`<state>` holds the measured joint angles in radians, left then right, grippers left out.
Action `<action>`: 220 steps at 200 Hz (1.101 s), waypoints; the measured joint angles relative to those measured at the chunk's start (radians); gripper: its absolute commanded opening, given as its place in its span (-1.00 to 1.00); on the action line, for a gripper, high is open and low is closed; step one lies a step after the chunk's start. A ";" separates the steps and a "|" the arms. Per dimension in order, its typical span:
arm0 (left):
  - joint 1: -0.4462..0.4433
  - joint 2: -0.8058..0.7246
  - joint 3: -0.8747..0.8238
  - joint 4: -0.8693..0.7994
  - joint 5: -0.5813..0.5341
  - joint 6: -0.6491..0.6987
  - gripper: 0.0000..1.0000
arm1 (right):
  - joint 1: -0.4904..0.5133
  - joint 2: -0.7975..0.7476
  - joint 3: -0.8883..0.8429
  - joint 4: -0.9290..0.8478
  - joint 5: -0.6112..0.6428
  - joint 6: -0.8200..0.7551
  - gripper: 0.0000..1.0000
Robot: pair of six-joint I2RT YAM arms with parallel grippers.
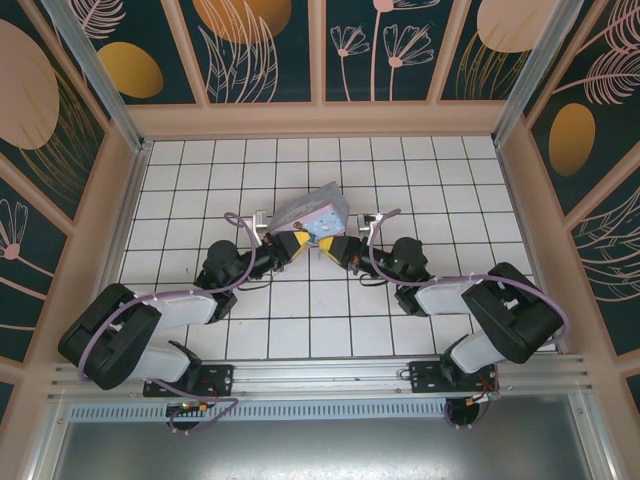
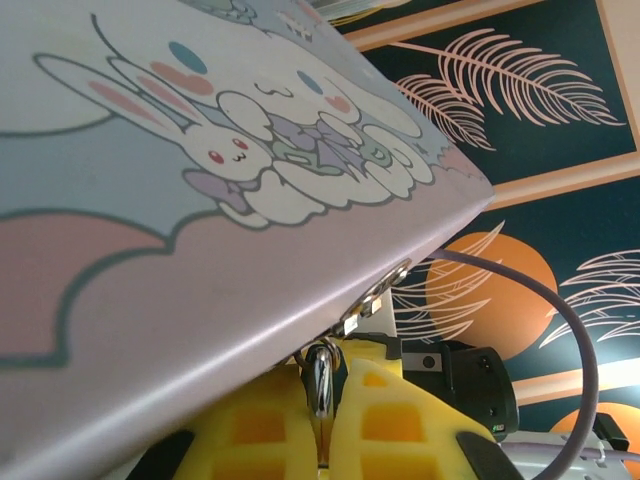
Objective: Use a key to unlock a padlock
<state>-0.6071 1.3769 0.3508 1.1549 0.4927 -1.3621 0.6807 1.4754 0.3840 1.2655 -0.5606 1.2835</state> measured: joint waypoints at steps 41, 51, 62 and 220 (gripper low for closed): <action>0.000 0.000 0.003 -0.027 -0.001 0.008 -1.00 | 0.001 -0.009 0.000 -0.042 0.007 -0.022 -1.00; 0.000 0.000 0.003 -0.033 -0.001 0.008 -1.00 | 0.001 -0.012 0.000 -0.052 0.007 -0.025 -1.00; 0.000 0.000 0.003 -0.037 0.002 0.008 -1.00 | -0.006 -0.015 0.000 -0.060 -0.001 -0.028 -1.00; -0.016 0.011 0.024 -0.069 0.060 0.038 -1.00 | -0.078 -0.008 0.041 -0.117 -0.177 -0.058 -1.00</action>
<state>-0.6228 1.3884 0.3744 1.0863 0.5526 -1.3239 0.6025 1.4677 0.4248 1.1488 -0.7372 1.2255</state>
